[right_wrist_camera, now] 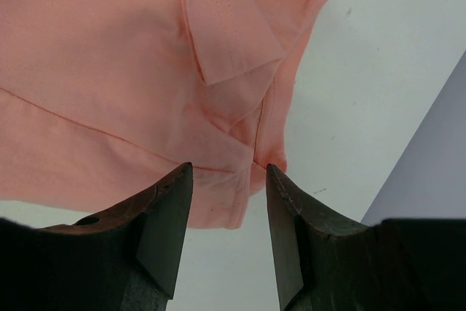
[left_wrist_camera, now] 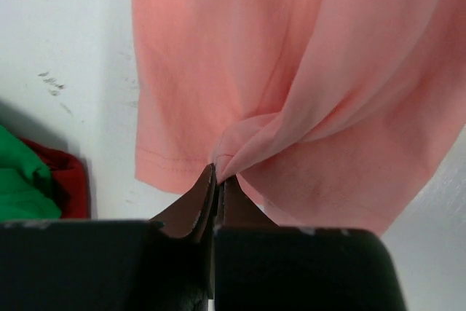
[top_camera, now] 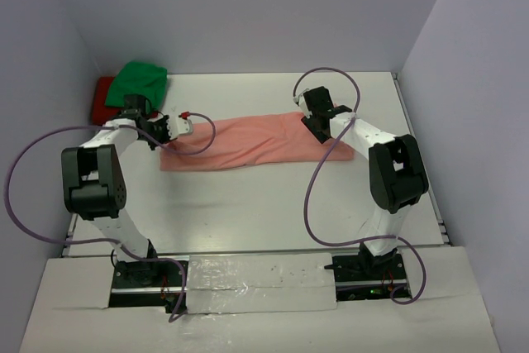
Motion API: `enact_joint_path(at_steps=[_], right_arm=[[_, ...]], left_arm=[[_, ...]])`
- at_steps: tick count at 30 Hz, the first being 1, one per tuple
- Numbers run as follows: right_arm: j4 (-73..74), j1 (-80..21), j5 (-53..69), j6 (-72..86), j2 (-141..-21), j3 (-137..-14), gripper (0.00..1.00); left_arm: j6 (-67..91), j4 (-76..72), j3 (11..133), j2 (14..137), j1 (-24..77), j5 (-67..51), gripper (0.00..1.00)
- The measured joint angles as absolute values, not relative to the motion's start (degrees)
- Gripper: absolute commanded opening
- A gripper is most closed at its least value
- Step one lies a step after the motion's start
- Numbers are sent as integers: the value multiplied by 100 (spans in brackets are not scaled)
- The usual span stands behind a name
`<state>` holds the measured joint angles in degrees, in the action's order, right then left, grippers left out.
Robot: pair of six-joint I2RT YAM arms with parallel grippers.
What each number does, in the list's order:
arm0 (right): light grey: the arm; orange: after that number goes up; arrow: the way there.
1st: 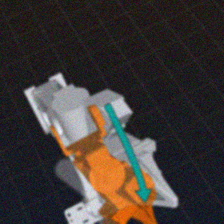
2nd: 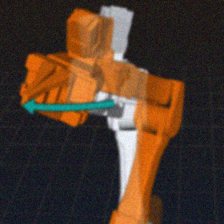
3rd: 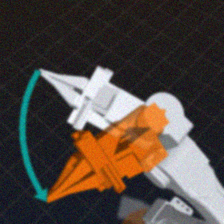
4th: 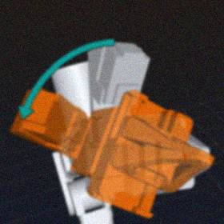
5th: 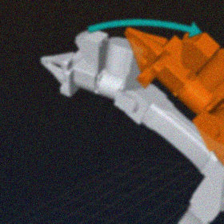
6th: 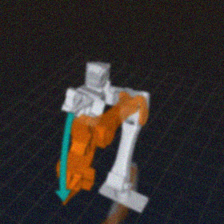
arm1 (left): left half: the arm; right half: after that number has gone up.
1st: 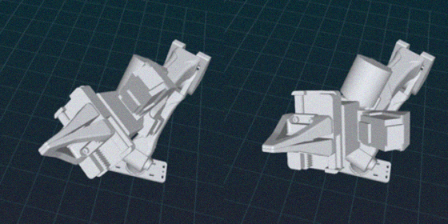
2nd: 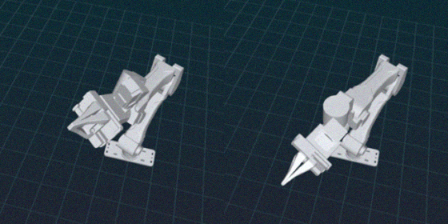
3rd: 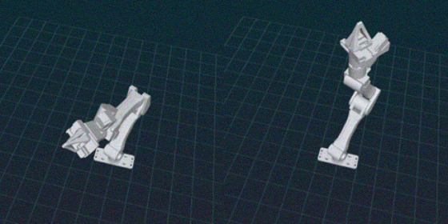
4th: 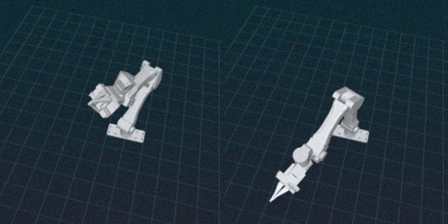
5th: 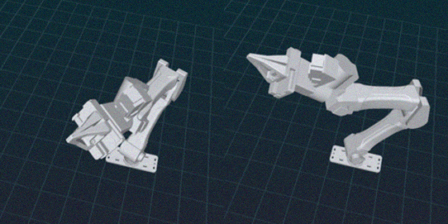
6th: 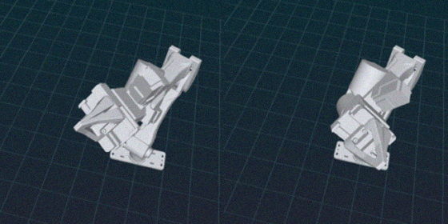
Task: Fold and stack the t-shirts
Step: Fold the tshirt
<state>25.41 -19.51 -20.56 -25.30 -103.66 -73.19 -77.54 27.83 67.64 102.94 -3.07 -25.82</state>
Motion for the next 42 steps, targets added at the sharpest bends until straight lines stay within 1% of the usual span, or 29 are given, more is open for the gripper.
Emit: enact_joint_path(at_steps=[8,13,18,28,39,40,41,42], right_arm=[[2536,-1951,-2025,-2530,-10363,-7312,52],[2545,-1949,-1988,-2532,-10298,-7249,52],[2541,-1949,-1979,-2536,-10112,-7190,52],[2526,-1949,-1977,-2536,-9977,-7028,52],[2515,-1949,-1990,-2536,-10082,-7022,52],[2519,-1949,-1992,-2536,-10132,-7024,52],[2523,-1949,-1992,-2534,-10171,-7026,52],[2534,-1949,-1994,-2534,-10215,-7030,52]], left_arm=[[-7498,2812,6589,9358,-307,-2545,0],[-7367,2873,6178,8678,-307,-2486,0],[-7269,3002,5771,8403,-309,-2392,0],[-7223,3061,5603,8506,-554,-2314,0],[-7238,2912,6222,9730,-799,-2318,0],[-7238,2880,6278,9835,-803,-2318,2],[-7236,2853,6351,9942,-805,-2322,21],[-7207,2786,6420,10068,-805,-2318,57]])
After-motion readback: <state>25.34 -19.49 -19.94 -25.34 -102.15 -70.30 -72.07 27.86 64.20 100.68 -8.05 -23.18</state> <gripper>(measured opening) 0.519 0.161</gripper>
